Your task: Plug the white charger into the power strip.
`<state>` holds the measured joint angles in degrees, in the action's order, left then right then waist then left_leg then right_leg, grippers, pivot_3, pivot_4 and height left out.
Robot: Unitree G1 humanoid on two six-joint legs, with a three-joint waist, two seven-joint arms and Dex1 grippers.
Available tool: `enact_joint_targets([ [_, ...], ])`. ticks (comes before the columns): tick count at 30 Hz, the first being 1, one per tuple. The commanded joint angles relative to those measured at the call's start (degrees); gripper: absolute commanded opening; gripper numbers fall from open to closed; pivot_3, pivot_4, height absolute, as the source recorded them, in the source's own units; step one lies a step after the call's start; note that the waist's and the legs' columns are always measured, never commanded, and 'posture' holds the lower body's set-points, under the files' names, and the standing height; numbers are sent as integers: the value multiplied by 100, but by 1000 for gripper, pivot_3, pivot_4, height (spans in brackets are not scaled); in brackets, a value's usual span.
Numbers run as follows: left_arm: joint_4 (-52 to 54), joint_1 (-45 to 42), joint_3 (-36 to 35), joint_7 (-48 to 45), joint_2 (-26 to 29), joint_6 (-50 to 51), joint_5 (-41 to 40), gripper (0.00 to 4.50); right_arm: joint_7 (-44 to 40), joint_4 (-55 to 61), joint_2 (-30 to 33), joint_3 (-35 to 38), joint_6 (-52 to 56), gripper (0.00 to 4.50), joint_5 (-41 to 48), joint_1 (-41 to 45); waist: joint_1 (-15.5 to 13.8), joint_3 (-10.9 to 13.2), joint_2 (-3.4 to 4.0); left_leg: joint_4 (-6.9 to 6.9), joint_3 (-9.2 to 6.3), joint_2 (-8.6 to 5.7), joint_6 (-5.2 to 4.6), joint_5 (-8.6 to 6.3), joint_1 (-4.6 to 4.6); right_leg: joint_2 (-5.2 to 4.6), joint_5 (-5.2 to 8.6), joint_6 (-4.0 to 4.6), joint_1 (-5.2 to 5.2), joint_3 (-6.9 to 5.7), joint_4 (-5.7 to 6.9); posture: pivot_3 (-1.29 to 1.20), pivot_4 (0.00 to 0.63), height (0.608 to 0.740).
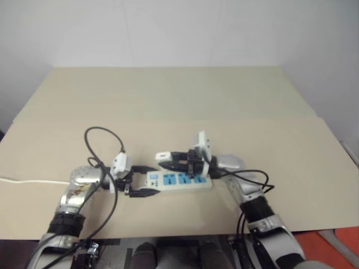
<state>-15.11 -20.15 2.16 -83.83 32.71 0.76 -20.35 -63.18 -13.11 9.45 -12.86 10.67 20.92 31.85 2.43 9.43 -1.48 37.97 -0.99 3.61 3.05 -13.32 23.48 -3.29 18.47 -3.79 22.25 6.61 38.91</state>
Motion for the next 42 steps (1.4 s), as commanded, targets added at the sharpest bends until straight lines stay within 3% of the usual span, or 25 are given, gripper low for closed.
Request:
enact_joint_targets([
  [1, 2, -66, -1, -5, 26, -110, -26, 3263, -8, 268, -34, -99, -27, 1116, -33, -105, 1, 0, 0, 0, 0, 0, 0, 0, 0, 0, 0, 0, 0, 0, 0, 0, 150, 740],
  [42, 58, -2, 23, 81, 115, -79, -96, 3263, -382, -867, 758, 171, -461, 1116, -334, -134, -56, 0, -1, 0, 0, -1, 0, 0, -16, 0, 0, 0, -16, 1, -1, 0, 150, 740],
])
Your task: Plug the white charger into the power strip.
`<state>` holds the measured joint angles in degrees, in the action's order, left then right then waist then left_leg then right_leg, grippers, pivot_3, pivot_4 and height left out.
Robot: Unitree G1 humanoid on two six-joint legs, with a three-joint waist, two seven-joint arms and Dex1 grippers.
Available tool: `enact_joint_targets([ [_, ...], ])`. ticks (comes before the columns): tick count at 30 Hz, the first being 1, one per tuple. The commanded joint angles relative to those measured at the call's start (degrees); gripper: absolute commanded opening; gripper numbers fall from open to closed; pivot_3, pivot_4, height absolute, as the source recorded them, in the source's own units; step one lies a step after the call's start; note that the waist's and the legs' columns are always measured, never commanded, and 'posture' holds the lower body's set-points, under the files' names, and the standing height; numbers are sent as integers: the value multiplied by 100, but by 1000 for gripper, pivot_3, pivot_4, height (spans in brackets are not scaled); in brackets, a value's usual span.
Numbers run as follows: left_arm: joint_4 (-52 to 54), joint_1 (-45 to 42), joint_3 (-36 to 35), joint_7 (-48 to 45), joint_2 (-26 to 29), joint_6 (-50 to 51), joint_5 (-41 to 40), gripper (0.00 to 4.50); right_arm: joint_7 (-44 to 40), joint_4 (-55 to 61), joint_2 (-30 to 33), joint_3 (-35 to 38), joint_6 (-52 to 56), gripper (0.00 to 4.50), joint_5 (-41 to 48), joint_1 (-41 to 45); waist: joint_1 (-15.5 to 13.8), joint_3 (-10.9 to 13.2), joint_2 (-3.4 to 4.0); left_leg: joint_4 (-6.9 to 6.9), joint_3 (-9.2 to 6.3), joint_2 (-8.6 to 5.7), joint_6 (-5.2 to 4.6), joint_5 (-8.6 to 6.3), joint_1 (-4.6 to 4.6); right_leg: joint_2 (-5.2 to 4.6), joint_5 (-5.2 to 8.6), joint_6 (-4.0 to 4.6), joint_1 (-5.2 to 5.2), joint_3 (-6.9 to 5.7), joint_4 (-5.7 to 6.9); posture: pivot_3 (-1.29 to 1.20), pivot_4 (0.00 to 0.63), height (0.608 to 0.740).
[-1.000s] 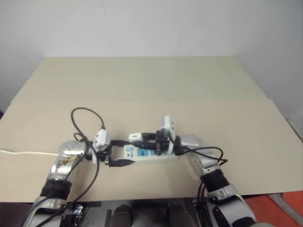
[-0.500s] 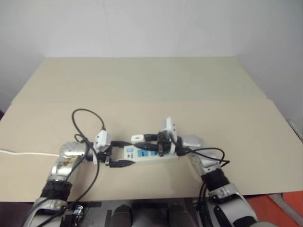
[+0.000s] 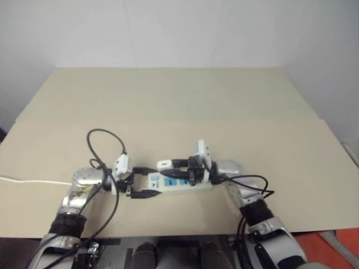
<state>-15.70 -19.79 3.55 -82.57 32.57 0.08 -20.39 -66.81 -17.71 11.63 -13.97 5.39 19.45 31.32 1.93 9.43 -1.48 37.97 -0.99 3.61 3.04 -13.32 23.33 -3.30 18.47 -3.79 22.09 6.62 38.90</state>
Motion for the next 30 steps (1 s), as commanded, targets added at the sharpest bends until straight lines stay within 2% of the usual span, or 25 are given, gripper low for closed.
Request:
enact_joint_targets([
  [1, 119, -40, -113, -42, 129, -7, -93, 3263, -34, -427, 568, 303, 72, 1116, -179, -62, -10, 0, 0, 0, 0, 0, 0, 0, 0, 0, 0, 0, 0, 0, 0, 0, 150, 740],
  [13, 130, -59, -56, 28, 127, 3, -108, 3263, -117, -597, 908, 460, 7, 1116, -87, 18, -33, 0, 0, 0, 0, 0, 0, 0, 0, 0, 0, 0, 0, 0, -1, 0, 150, 740],
  [30, 172, -12, -51, 98, 126, -34, -133, 3263, -146, -1084, 941, 265, -579, 1116, -273, 42, -38, 0, 0, 0, 0, 0, 0, 1, -7, 1, 0, 0, -5, 1, -1, 0, 150, 740],
])
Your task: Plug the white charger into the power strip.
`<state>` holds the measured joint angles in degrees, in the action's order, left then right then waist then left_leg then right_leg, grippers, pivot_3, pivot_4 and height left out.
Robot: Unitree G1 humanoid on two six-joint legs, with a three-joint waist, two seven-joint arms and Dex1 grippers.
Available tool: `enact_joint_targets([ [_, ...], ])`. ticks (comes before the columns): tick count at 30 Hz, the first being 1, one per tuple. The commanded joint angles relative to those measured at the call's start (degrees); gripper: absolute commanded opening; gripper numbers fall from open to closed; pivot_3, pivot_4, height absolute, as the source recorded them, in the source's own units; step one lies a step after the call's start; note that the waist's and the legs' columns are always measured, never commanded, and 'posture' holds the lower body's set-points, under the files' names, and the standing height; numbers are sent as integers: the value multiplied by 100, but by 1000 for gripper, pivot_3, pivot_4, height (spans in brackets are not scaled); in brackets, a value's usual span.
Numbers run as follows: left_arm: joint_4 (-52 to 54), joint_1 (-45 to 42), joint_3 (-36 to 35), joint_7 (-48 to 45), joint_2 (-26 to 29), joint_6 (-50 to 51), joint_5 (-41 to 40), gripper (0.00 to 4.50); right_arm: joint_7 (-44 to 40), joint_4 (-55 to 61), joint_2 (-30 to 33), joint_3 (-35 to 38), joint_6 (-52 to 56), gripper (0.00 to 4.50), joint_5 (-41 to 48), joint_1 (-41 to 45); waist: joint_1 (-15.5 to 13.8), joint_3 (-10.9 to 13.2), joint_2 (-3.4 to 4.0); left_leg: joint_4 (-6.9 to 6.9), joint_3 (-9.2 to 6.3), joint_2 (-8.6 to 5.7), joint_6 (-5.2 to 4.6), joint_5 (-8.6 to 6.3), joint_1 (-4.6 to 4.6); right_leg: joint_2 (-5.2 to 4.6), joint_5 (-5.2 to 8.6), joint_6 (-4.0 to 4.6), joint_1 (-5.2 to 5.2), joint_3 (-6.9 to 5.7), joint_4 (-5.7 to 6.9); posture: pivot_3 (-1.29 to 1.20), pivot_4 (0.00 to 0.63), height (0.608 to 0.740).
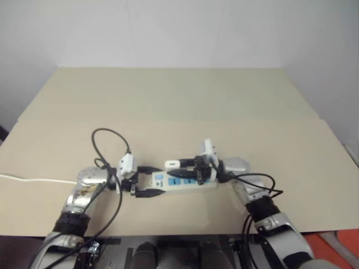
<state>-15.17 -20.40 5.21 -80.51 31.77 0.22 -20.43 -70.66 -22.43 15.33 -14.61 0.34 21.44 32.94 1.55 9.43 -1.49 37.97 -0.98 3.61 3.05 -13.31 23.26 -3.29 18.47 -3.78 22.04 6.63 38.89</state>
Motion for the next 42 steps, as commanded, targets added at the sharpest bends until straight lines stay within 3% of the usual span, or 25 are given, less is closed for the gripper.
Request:
enact_joint_targets([
  [1, 129, 60, -215, -108, 205, -48, -131, 3263, 229, -637, 565, 285, -124, 1116, -503, -102, 3, 0, 0, 0, 0, 0, 0, 0, 0, 0, 0, 0, 0, 0, 0, 0, 150, 740],
  [14, 162, 104, -179, -77, 206, -75, -145, 3263, 98, -1574, 721, -394, -630, 1116, -1075, 422, 83, 0, 0, 0, 0, 1, -2, 3, -25, 1, -2, 3, -24, 1, 2, 0, 150, 740],
  [19, 140, 209, -151, -40, 221, -259, -70, 3263, 135, -1727, 713, -443, -450, 1116, -1005, 562, 109, 0, 0, -3, 0, 4, -2, 2, -85, 4, -1, 3, -95, 0, -16, 0, 150, 740],
  [25, 105, 274, -104, -31, 226, -339, -50, 3263, 14, -1747, 744, -512, -60, 1116, -927, 689, 111, -1, 0, -4, 0, 9, -2, 2, -97, 10, -2, 4, -101, 3, -14, 0, 150, 740],
  [42, -171, 286, -94, 21, 165, -541, -28, 3263, 94, -1691, 641, -466, -522, 1116, -881, 467, 113, -4, -1, -12, 0, 10, -2, 2, -121, 11, -3, 4, -131, 3, -30, 0, 150, 740],
])
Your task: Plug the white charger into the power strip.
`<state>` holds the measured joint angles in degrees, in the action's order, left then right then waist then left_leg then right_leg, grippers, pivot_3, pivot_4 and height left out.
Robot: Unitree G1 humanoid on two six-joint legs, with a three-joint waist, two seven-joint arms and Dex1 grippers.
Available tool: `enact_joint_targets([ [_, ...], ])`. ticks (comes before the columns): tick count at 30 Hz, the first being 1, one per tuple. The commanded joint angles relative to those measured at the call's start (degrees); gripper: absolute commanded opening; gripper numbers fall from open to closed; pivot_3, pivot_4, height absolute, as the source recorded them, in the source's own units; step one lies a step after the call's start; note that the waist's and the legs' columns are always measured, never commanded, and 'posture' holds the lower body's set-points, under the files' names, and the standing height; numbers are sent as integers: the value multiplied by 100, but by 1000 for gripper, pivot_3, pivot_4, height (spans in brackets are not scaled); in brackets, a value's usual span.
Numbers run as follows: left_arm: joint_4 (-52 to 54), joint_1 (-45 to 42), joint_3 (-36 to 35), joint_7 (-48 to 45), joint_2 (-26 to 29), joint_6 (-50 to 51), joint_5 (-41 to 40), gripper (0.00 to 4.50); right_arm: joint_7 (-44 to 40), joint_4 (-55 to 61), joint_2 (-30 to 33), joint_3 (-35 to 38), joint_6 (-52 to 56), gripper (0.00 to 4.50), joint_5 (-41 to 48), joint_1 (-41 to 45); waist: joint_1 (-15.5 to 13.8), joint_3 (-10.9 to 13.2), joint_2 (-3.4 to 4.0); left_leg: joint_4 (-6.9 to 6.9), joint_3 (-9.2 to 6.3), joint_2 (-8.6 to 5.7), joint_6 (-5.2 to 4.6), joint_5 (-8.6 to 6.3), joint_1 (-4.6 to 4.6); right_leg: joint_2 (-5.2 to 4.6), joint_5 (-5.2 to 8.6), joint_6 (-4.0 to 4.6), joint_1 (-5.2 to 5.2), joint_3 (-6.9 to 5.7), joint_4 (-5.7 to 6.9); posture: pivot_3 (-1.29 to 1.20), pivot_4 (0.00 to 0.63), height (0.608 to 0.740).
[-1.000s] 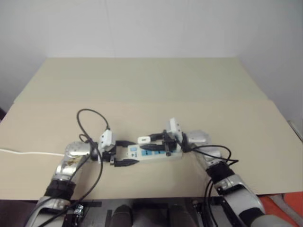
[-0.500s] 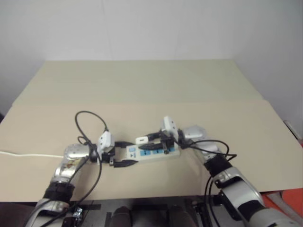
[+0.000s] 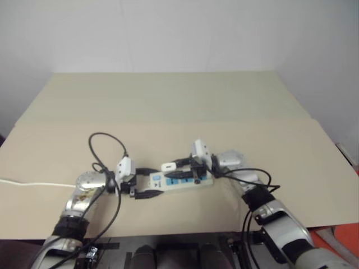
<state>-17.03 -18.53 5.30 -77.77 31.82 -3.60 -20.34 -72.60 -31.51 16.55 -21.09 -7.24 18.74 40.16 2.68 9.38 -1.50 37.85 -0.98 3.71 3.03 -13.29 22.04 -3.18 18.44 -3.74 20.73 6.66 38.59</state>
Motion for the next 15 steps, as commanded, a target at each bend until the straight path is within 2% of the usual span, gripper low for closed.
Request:
enact_joint_targets([
  [1, 15, 101, -103, -249, 162, -165, -36, 3263, 244, -723, 507, 230, 233, 1844, -531, -262, 0, 0, 0, -1, 0, 0, 0, 0, 0, 0, 0, 0, -1, -1, -1, 0, 150, 740],
  [2, 17, 104, -103, -244, 163, -168, -33, 3263, 241, -678, 498, 264, 208, 2012, -490, -271, 0, 0, 0, -2, 0, 0, 0, 0, -1, 0, 0, 0, -1, -1, -2, 0, 150, 740],
  [6, 24, 114, -96, -231, 163, -186, -19, 3263, 148, -605, 501, 332, 182, 3358, -451, -277, 15, -6, -11, -7, 0, 4, 0, 0, -4, 2, 0, 1, -7, -4, -12, 0, 150, 740],
  [10, 25, 111, -103, -231, 145, -194, -13, 3263, -48, -484, 517, 427, 165, 4492, -420, -313, 66, -7, -12, -11, 0, 11, -1, -1, -10, 7, -3, 6, -18, -4, -25, 0, 150, 740],
  [15, 12, 102, -99, -241, 129, -219, 2, 3263, -335, -235, 539, 542, 247, 4492, -358, -391, 69, -6, -11, -20, 0, 12, -15, -11, -2, 6, -4, 5, -25, -8, -62, 0, 150, 740],
])
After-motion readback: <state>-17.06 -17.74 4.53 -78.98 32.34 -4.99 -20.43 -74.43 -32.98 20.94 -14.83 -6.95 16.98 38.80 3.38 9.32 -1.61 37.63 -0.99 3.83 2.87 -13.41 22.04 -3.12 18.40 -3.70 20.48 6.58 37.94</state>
